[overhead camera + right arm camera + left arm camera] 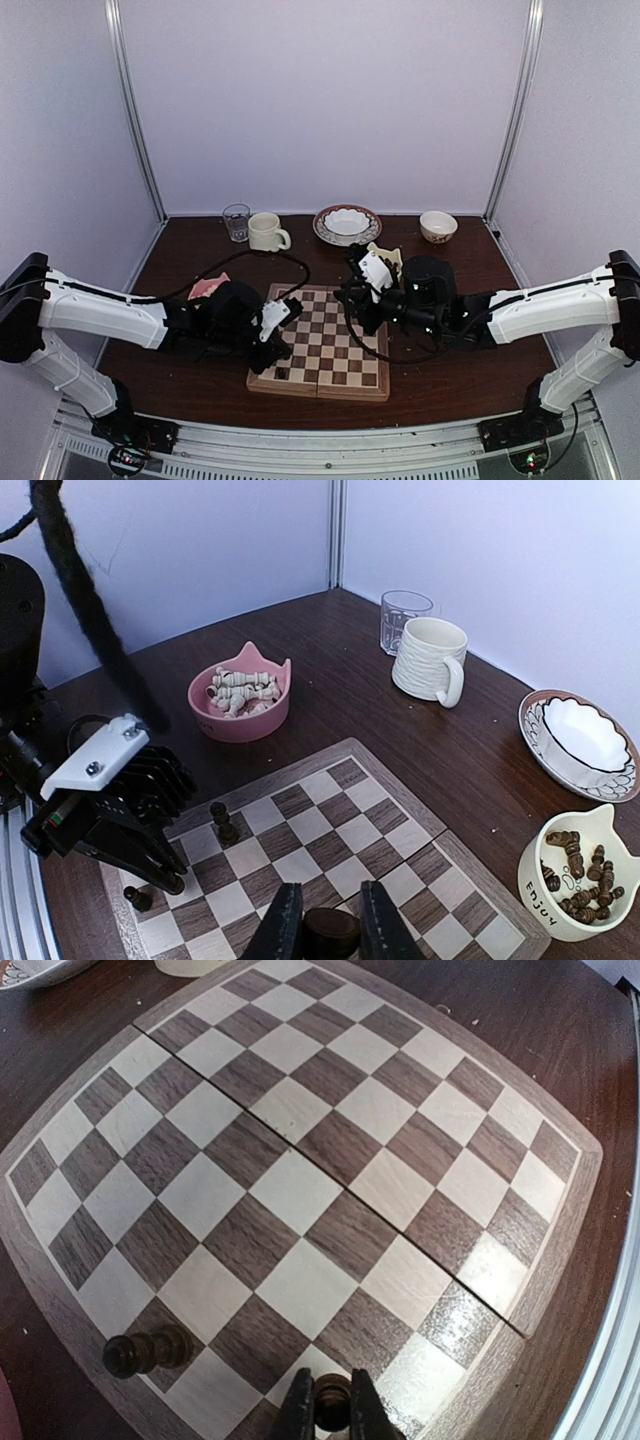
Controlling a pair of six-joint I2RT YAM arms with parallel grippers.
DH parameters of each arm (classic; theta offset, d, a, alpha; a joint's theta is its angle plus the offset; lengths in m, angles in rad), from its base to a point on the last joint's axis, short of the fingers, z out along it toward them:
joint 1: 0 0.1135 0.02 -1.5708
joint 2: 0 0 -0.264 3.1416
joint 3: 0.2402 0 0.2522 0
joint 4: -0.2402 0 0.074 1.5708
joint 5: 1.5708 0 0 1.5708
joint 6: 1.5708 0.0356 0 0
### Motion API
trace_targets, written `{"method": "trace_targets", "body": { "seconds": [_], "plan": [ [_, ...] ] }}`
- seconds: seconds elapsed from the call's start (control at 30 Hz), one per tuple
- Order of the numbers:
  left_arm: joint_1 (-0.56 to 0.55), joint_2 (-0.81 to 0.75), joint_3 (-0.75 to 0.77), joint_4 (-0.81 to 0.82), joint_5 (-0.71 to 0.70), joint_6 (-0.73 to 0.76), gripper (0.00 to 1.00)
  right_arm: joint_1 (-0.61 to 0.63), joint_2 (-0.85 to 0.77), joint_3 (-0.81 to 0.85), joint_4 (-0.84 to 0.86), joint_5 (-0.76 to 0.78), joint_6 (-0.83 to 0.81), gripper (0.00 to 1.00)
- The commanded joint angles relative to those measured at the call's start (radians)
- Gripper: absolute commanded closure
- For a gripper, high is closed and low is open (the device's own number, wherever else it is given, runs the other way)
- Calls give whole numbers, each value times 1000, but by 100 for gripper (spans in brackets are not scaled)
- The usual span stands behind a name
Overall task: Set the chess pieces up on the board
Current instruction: Place the pawn on b7.
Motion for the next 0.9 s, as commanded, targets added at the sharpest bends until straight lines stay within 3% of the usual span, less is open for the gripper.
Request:
{"method": "trace_targets", "body": {
  "seconds": [0.0,0.87],
  "plan": [
    [-7,39,42,-18,-12,11,100,-4,-29,-15,19,16,9,81],
    [-7,68,60,-31,-30,13,95,-3,-38,-16,17,13,8,80]
  ]
}}
